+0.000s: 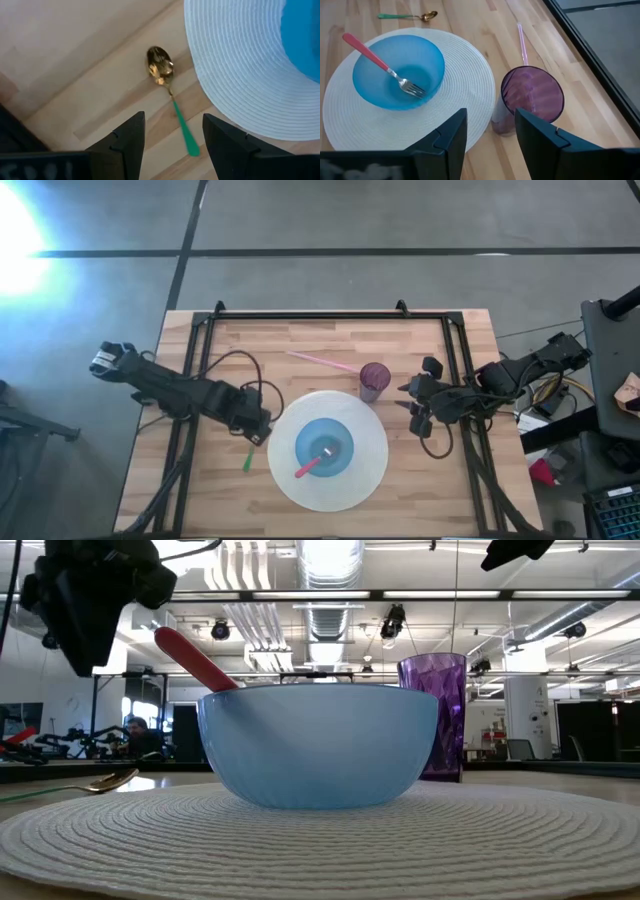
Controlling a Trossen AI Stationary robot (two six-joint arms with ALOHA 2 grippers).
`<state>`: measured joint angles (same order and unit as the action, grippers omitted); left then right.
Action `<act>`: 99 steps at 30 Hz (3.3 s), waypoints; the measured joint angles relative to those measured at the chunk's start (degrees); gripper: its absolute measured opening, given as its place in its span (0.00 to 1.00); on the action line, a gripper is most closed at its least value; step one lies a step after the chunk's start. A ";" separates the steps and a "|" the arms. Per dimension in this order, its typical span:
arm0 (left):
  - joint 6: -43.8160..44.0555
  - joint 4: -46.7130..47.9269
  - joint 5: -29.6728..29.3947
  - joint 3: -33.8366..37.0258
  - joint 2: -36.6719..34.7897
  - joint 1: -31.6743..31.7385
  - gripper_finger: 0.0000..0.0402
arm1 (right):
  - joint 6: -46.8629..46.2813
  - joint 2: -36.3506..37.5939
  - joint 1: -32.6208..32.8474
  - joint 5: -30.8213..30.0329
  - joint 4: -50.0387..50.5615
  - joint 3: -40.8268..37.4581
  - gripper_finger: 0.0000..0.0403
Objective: Pick & Place Utensil
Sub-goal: Put the green spoon in the blue bowl
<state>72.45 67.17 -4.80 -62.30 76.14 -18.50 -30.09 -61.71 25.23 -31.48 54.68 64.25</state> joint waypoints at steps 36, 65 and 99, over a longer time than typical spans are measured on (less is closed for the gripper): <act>20.76 -18.05 -4.15 15.59 0.26 -8.32 0.47 | -0.03 0.00 0.00 0.59 -0.14 -0.15 0.40; 21.07 -14.25 0.06 5.29 13.73 -10.19 0.47 | -2.95 0.04 0.00 0.52 -0.07 -2.51 0.39; 23.20 -25.12 0.27 15.54 14.10 -10.38 0.46 | -3.39 0.00 0.02 1.97 -1.34 -2.54 0.39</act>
<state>95.64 42.05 -4.53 -46.76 90.24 -28.88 -33.47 -61.71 25.26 -29.52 53.34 61.71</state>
